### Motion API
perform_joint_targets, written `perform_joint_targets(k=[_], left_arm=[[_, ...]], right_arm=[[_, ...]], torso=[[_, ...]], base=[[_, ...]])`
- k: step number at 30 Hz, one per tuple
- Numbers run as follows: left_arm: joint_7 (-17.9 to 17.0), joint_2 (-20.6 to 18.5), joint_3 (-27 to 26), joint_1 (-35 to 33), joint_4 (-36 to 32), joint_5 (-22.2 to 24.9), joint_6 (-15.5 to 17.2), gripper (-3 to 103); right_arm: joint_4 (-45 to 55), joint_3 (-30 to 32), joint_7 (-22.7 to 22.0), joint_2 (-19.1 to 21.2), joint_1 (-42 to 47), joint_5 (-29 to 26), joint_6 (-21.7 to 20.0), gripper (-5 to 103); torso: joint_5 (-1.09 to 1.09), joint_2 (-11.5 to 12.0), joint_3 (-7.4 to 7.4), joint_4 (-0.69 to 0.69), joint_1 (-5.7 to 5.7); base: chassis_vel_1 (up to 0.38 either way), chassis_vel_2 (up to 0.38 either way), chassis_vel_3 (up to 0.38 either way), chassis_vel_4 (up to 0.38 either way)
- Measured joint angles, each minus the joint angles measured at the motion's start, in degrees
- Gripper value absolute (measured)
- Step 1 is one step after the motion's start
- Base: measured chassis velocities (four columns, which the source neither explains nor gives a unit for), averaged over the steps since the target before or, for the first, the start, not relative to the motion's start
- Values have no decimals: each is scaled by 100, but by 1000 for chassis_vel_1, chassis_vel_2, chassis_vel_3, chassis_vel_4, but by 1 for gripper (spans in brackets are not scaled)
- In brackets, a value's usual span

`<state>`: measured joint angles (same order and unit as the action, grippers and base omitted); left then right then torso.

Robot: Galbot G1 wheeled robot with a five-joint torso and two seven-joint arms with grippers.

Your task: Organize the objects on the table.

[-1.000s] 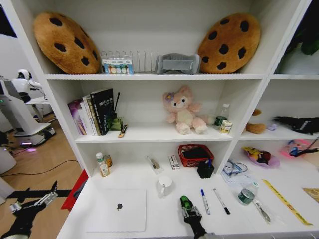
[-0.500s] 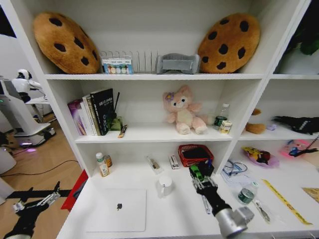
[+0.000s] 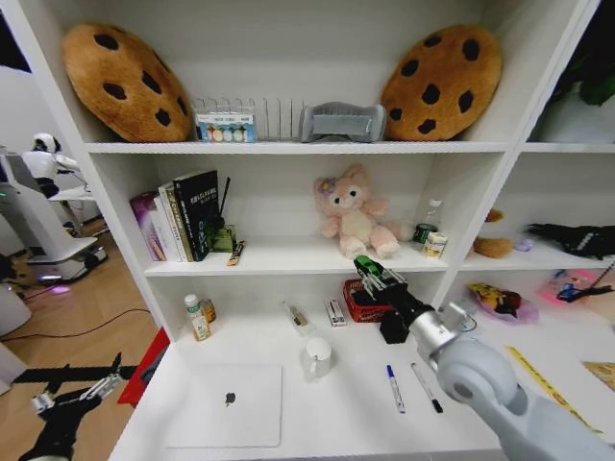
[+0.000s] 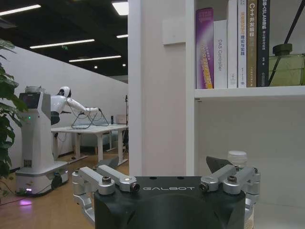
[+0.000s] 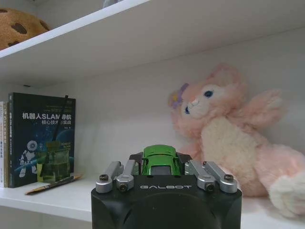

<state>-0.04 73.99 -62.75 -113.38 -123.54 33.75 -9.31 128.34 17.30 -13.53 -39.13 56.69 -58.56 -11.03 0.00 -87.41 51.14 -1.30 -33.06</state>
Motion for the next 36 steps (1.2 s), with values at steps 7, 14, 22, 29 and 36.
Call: perform_joint_targets(k=[7, 14, 22, 29, 36], left_arm=[[-5, 116, 46, 42, -19, -67, 22, 100], [-28, 108, 19, 114, 23, -16, 42, 100], [-30, 92, 51, 168, 112, 8, 43, 100], [-30, 10, 62, 202, 190, 73, 39, 100], [-30, -56, 27, 192, 238, 165, 16, 100]], right_arm=[[-802, -1386, -103, -229, -1639, -247, -111, 36], [-1720, -2824, -222, -683, -2952, -257, -187, 36], [-2180, -3469, -381, -833, -3810, -485, -282, 36], [-2340, -3972, -758, -909, -4407, -1108, -516, 36], [-2404, -4047, -939, -915, -4416, -1242, -628, 36]], torso=[[0, 0, 0, 1, 0], [-1, 0, 0, 1, 0], [-1, 0, 0, 1, 0], [0, -1, -1, 0, 0], [0, -1, -1, 0, 0]], base=[[0, 0, 0, 0], [0, 0, 0, 0], [0, 0, 0, 0], [0, 0, 0, 0], [0, 0, 0, 0]])
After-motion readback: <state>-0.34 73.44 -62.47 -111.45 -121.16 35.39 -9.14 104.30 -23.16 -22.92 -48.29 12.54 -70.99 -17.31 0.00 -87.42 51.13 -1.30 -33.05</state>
